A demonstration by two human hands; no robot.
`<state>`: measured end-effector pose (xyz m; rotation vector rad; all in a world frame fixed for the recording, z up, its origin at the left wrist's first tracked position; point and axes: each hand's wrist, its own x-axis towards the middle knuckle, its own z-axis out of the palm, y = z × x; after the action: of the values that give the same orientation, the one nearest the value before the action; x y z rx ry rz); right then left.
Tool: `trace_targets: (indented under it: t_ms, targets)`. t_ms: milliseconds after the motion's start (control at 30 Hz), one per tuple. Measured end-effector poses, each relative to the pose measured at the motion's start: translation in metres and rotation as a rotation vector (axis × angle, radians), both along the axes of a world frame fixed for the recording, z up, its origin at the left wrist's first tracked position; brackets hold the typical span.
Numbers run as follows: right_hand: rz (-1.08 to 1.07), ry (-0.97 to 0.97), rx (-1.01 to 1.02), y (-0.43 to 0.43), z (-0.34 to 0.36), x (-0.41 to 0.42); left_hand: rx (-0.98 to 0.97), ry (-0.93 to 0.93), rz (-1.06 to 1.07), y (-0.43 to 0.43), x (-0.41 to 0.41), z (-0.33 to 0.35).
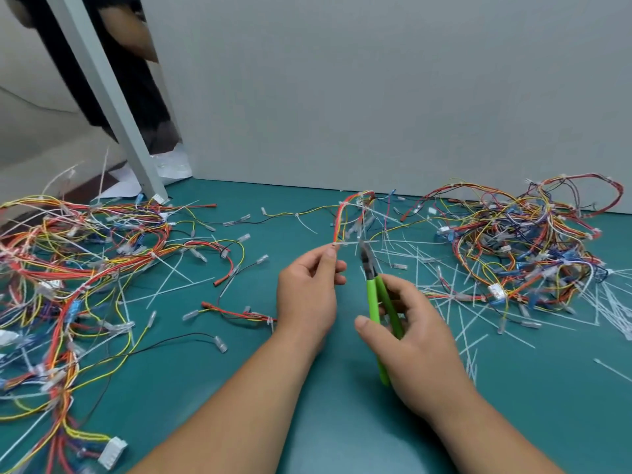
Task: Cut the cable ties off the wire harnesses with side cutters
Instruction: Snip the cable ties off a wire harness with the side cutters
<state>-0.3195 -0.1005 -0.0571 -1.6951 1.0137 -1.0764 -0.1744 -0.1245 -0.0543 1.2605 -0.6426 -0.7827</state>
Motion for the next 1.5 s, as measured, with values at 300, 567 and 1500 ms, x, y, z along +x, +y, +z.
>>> trace_targets:
  t_ms: [300, 567, 1500]
  targets:
    - [0.003, -0.04, -0.026, -0.003, 0.004, -0.003, -0.042, 0.135, -0.138, 0.003, -0.009, 0.019]
    - [-0.049, 0.117, -0.141, -0.006, -0.007, -0.002, -0.131, 0.098, 0.11, 0.007, -0.014, -0.004]
    - [-0.107, 0.26, -0.244, -0.025, -0.018, -0.015, -0.156, 0.03, -0.049, 0.008, -0.018, -0.005]
